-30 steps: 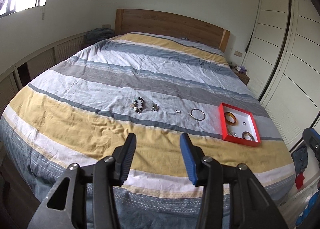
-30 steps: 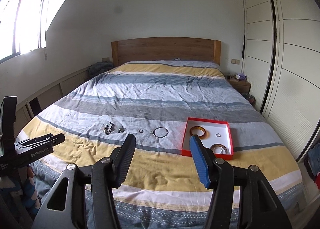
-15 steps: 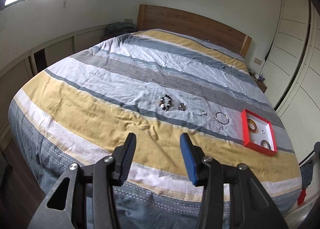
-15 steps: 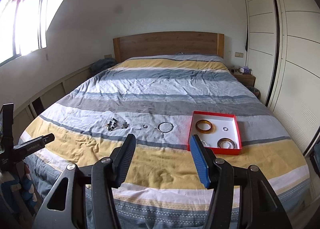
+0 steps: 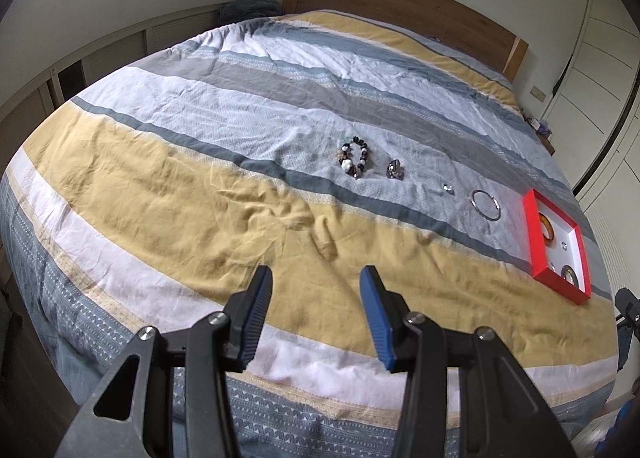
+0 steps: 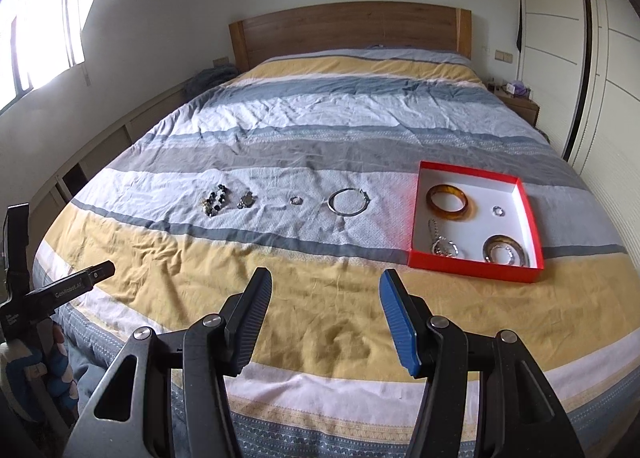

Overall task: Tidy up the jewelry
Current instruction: 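Grasp the silver clasp bangle with the right tool while the left tool grasps the beaded bracelet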

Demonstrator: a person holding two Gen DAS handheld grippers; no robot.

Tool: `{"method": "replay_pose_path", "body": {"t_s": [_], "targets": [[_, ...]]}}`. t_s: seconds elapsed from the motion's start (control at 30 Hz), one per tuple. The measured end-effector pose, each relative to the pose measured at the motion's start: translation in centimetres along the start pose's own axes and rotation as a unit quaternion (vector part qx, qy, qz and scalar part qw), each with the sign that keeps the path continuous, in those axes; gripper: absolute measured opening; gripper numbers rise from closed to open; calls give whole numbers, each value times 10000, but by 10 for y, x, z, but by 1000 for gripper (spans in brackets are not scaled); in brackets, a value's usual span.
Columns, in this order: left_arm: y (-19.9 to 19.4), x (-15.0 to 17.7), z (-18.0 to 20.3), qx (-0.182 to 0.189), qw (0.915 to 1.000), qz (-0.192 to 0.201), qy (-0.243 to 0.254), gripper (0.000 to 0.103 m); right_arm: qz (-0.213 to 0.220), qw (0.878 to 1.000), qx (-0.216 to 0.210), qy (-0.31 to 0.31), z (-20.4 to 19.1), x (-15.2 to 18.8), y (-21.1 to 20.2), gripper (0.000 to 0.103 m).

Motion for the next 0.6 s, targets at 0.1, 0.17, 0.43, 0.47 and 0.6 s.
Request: {"method": "replay_pose_path", "body": {"t_s": [0.1,0.17,0.43,0.47,0.6], "targets": [[29,-8,3,34,9999,-159,19,43,-259,9996,-106,-26,1,-3,36,50],[50,-16,5,54,9997,-247,21,43,-397,9991,-165,-36,2,-7,60,47],[130,-72,21,115,9991,-391,76,43,-727,9972,-157,-100,20,-45,153,45],[140,-80,25,130,9991,-384,112,43,-753,9970,-130,-96,24,-50,164,45],[178,-106,36,114,9989,-422,185,43,-867,9962,6,-94,35,-67,203,45]]}}
Point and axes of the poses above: each gripper's, at about its wrist camera, not at the fingertips, and y roughly the way its jaws point, z to its right, x to its underside, the point moved 7 cm from there along y, roughly the way its jaws point, and after that the axes turned 3 degrees about -y, right-handed, at the moved point
